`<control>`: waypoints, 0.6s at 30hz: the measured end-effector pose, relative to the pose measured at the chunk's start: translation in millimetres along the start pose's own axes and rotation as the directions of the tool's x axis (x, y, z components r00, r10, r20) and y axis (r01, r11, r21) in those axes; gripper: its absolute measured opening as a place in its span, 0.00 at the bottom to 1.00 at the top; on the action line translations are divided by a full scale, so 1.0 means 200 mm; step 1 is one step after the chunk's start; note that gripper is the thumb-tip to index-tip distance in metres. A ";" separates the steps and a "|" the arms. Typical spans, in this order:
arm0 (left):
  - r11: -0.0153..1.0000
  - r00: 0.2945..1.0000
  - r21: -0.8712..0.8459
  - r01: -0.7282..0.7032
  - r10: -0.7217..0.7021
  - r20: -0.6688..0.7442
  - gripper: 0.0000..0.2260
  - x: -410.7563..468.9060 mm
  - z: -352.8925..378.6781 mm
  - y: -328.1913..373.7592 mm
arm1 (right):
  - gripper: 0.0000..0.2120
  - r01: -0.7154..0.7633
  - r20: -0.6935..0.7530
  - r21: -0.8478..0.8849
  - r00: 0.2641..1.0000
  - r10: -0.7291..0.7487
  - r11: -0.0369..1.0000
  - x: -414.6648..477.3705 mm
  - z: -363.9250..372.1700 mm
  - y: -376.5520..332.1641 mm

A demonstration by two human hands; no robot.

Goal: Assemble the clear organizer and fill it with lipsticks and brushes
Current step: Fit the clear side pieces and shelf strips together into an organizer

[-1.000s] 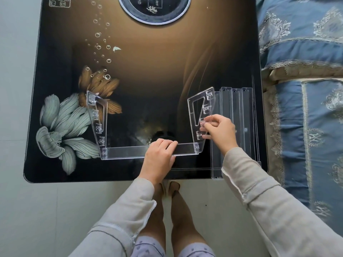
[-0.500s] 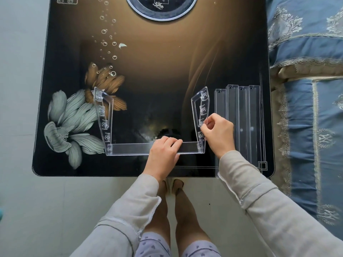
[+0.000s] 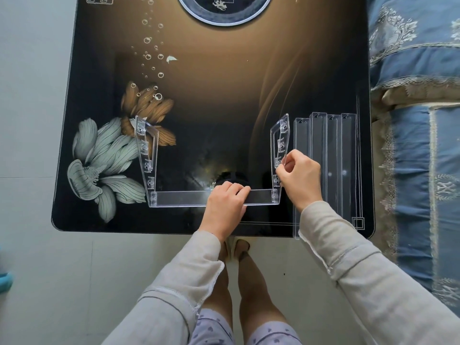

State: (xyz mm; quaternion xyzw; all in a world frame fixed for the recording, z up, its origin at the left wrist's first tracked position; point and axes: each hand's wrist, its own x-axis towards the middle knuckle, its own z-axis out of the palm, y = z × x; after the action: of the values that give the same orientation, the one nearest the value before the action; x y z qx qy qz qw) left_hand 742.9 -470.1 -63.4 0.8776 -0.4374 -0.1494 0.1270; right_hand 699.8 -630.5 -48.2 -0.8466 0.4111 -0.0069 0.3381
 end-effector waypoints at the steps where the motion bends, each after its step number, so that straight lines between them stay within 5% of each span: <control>1: 1.000 1.000 0.000 0.004 -0.004 -0.001 0.20 0.00 0.00 0.00 | 0.05 0.001 0.009 0.002 1.000 -0.001 1.000 0.00 0.00 0.00; 9: 0.999 1.000 -0.040 0.023 -0.023 -0.010 0.20 -0.01 0.01 0.00 | 0.02 -0.072 0.119 0.092 0.991 0.060 0.993 -0.06 -0.01 0.02; 18: 0.999 1.000 -0.038 0.017 -0.017 0.012 0.21 0.00 0.03 -0.02 | 0.09 -0.116 0.240 -0.295 0.952 0.192 0.948 -0.19 0.07 0.07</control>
State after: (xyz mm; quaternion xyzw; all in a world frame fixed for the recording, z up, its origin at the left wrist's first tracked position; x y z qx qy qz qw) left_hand 744.2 -468.1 -71.2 0.8779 -0.4277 -0.1639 0.1398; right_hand 668.2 -601.4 -57.3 -0.8438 0.4243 0.1909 0.2675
